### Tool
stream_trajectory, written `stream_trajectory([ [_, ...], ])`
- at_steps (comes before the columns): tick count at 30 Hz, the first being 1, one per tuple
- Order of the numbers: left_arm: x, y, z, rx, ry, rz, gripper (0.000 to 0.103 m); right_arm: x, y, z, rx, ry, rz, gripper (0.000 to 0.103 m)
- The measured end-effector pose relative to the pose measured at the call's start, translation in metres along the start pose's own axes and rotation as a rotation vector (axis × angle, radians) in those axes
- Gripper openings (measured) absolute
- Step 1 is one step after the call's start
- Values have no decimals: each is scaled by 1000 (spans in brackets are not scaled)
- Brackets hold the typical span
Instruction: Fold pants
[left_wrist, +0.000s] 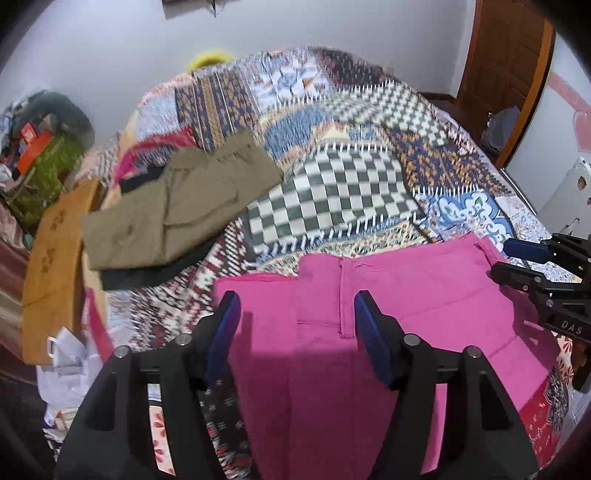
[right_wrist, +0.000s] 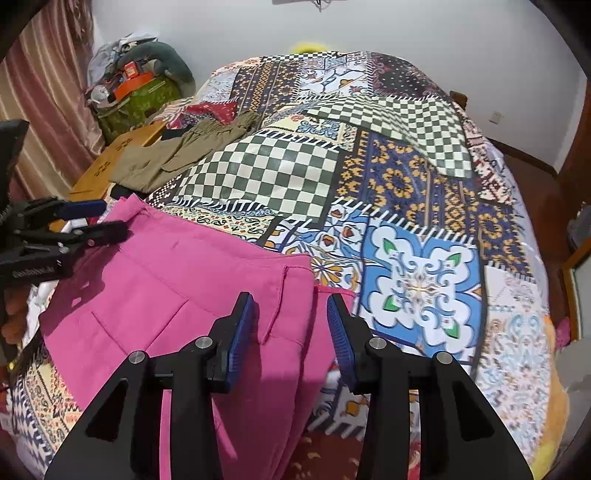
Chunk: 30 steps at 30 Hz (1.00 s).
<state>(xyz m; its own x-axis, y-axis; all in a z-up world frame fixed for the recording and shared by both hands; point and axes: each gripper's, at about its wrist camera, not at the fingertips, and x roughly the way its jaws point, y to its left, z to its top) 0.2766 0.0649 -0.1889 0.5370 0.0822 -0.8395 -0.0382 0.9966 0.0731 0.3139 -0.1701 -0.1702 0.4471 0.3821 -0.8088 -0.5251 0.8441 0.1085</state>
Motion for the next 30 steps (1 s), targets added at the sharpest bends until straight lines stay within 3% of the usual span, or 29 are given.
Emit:
stream_trajectory([
  [3,-18,6,-1,4,-32,9,77,-19,1,-1,-8,-11,-2,39],
  [7,-32,16,-13,-10,-55,-3,90,-36,2,-7,1,-28,12,62],
  [9,-30,21,-21,-28,-36,-13,92,-41,3,-13,16,-43,20,67],
  [14,1,30,-45,-79,138,-82,92,-37,5,-32,60,-15,21,71],
  [22,21,30,-49,-160,163,-193,93,-13,-8,-47,164,38,108,71],
  [24,22,32,-47,-174,153,-214,87,-10,-8,-43,167,40,110,71],
  [27,22,32,-43,-196,145,-267,67,-4,-6,-39,159,34,118,68],
  [30,18,23,-37,-161,143,-269,51,0,-7,-34,176,34,163,52],
])
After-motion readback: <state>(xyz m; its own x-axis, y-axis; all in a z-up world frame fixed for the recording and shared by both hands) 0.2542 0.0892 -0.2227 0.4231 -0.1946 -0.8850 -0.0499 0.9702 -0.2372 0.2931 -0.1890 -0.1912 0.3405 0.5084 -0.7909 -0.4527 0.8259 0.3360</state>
